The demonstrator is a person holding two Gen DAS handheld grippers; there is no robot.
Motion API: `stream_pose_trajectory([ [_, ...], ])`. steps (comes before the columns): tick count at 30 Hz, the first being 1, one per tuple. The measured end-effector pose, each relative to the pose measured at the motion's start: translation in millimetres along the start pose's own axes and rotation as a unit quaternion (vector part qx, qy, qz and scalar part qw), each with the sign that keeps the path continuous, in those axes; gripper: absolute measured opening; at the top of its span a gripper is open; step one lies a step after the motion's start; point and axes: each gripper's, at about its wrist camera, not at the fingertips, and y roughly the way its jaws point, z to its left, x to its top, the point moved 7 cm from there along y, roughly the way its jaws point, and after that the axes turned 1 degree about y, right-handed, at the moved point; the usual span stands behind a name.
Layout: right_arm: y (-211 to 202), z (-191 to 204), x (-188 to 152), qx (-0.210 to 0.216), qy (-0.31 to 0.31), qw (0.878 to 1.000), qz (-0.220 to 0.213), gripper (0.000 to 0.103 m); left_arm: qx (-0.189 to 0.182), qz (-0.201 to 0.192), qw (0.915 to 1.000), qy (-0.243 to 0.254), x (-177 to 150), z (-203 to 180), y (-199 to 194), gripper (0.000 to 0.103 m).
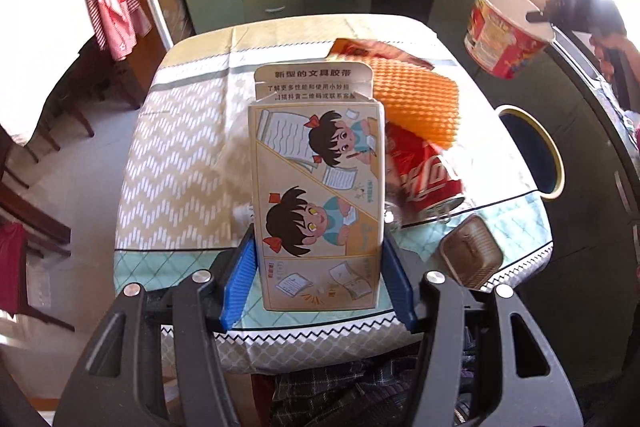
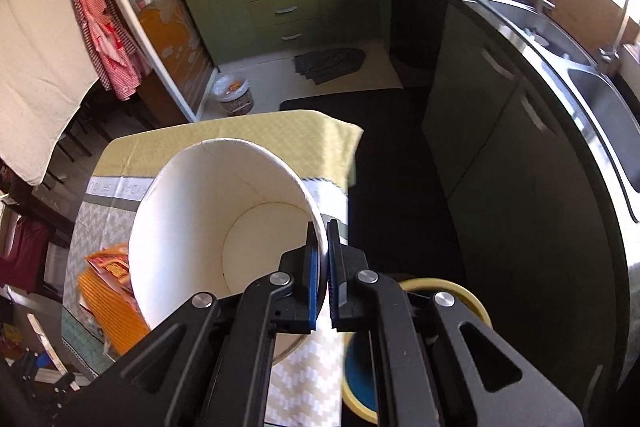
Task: Collect trash
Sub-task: 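Drop the bucket into the trash bin with right while left drops the cartoon box in, then move the right gripper back over the orange items on the table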
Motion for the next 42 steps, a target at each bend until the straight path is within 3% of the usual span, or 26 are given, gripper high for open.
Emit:
stream_pose_trajectory([
  [7,28,-125,-94,-0.035,0.092,0.994,0.043,0.007,-0.046,-0.015,0.997,0.061,26,-64,-2,0.055],
  [11,73,-151,-131,-0.025,0.118,0.99,0.076,0.007,-0.06,-0.016,0.9932,0.098,36,-104,-1,0.055],
  [17,132,-164,-151,-0.015,0.131,0.985,0.11,0.009,-0.081,-0.005,0.9873,0.137,48,-159,6,0.055],
  [18,137,-167,-153,-0.011,0.136,0.985,0.11,0.012,-0.083,-0.002,0.9862,0.143,49,-168,8,0.055],
  [19,139,-170,-155,-0.013,0.137,0.984,0.11,0.025,-0.086,0.001,0.9849,0.151,50,-177,10,0.056],
  [20,138,-171,-155,-0.019,0.135,0.985,0.106,0.03,-0.089,0.003,0.9837,0.156,52,-185,12,0.055],
  [24,115,-171,-151,0.001,0.138,0.987,0.078,0.032,-0.106,0.016,0.9788,0.175,58,-218,20,0.055],
  [31,23,-171,-159,0.014,0.133,0.991,-0.006,0.032,-0.145,0.041,0.9633,0.222,66,-289,39,0.056],
  [36,-28,-178,-192,0.011,0.132,0.991,-0.038,0.032,-0.179,0.049,0.9495,0.253,82,-352,63,0.056],
  [42,-56,-188,-242,0.003,0.14,0.99,-0.034,0.032,-0.157,0.068,0.9449,0.279,100,-409,124,0.055],
])
